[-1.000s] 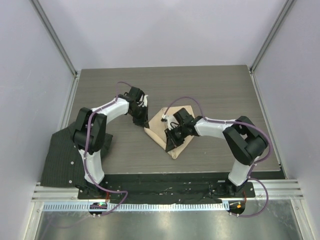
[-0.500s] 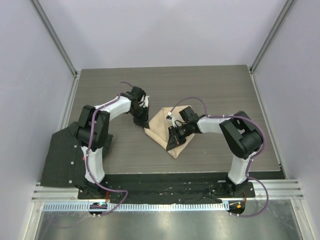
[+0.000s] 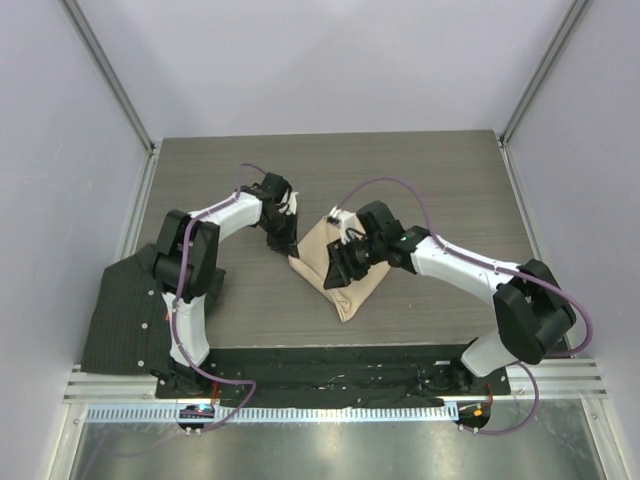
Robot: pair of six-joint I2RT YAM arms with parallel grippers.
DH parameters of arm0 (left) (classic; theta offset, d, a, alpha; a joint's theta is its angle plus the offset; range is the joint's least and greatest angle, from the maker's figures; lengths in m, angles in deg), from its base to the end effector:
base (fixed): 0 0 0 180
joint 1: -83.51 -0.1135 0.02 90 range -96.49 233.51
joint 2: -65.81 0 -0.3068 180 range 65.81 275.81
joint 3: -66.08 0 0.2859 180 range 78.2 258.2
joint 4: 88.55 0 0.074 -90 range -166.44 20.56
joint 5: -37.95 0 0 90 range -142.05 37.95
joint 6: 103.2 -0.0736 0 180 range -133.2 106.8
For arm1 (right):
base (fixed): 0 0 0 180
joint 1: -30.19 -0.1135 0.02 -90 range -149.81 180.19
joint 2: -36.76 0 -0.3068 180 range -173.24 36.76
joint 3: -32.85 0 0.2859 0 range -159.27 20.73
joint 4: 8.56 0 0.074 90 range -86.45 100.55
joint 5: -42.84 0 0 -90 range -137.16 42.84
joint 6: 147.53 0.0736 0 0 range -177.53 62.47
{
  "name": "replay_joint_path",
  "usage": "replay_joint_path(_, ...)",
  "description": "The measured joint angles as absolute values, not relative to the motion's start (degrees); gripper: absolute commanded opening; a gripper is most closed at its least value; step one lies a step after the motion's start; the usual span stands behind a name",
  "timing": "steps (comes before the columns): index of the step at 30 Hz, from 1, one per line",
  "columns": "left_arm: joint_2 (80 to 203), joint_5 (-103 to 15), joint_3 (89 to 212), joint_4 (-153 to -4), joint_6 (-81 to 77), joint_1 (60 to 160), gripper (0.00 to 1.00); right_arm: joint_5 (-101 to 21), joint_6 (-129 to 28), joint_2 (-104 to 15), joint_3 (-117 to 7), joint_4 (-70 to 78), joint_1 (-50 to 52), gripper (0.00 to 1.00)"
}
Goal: Fold the napkin, place the utensils inside, and roll it up
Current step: Roll the napkin with the utensil
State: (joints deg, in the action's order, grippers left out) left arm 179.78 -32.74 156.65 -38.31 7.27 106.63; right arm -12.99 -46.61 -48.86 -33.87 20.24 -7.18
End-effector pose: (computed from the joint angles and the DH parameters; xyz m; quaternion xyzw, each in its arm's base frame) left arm 0.4019 -0.1981 0.1426 0.0464 0.9750 -0.2062 0.0686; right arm 0.2593 0.2500 0.2270 -0.3071 0.8436 0.3911 0.2026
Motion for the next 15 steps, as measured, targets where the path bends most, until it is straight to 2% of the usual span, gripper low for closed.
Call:
replay_joint_path(8,179.78,-32.67,156.65,-38.31,7.27,106.63,0.0,-17.78,-44.93,-55.05,-34.07,23.93,-18.39,0.48)
replay_joint_path(15,179.78,-32.54,156.65,-38.31,7.22,106.63,0.0,-23.57,-44.87,-58.52,-35.47,28.59,-20.05,0.48)
